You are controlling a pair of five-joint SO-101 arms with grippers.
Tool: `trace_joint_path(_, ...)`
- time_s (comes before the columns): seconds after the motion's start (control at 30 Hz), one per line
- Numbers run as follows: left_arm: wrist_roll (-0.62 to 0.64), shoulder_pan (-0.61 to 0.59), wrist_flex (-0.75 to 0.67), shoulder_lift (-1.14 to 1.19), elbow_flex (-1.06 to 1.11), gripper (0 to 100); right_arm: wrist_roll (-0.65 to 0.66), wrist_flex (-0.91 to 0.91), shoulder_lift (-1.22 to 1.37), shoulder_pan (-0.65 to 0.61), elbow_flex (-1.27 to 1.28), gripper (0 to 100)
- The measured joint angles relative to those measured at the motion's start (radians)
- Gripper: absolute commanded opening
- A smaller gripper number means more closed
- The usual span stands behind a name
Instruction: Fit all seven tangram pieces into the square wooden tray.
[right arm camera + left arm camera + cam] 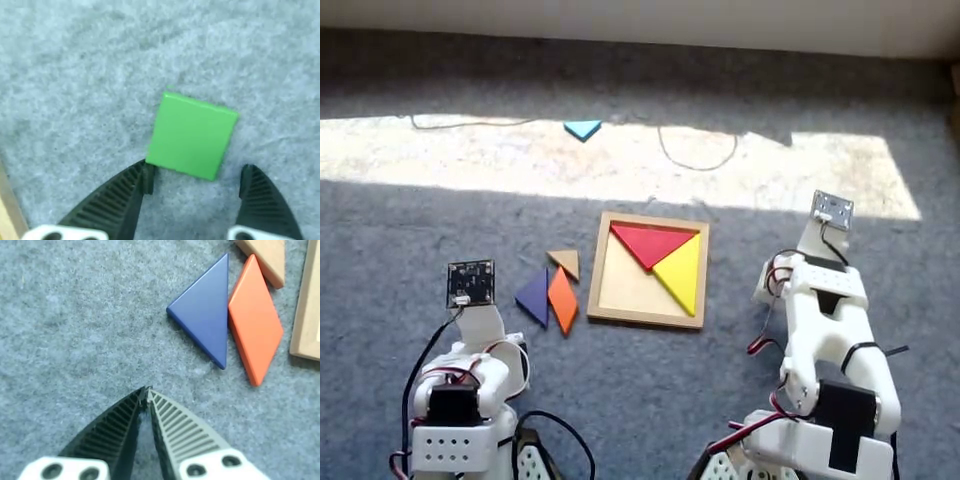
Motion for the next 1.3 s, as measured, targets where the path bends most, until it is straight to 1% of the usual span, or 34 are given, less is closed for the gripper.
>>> trace_joint_path(0.13, 0.000, 0.000, 0.000, 0.000, 0.000, 1, -0.002, -0.049, 0.000, 0.000, 0.012, 23.5)
trace_joint_path(0.57, 0.000, 0.000, 0.000, 0.000, 0.000, 1, 0.002, -0.068, 0.000, -0.018, 0.012, 23.8)
trace_joint_path(0.67, 0.000, 0.000, 0.000, 0.000, 0.000, 1, 0.057, -0.069, 0.002, -0.031, 0.011, 23.8)
trace_joint_path(0.8, 0.000, 0.000, 0.000, 0.000, 0.000, 1, 0.087, -0.078, 0.003, -0.041, -0.003, 23.8)
trace_joint_path(0.97, 0.000, 0.000, 0.000, 0.000, 0.000, 1, 0.091, -0.087, 0.003, -0.058, -0.003, 23.9)
trace_joint_path(1.03, 0.000, 0.000, 0.000, 0.000, 0.000, 1, 0.063, -0.087, 0.014, -0.066, -0.006, 24.3)
trace_joint_path(1.23, 0.000, 0.000, 0.000, 0.000, 0.000, 1, -0.026, -0.089, 0.127, -0.075, -0.109, 36.6)
trace_joint_path(1.3, 0.000, 0.000, 0.000, 0.000, 0.000, 1, -0.054, -0.089, 0.170, -0.087, -0.144, 37.1)
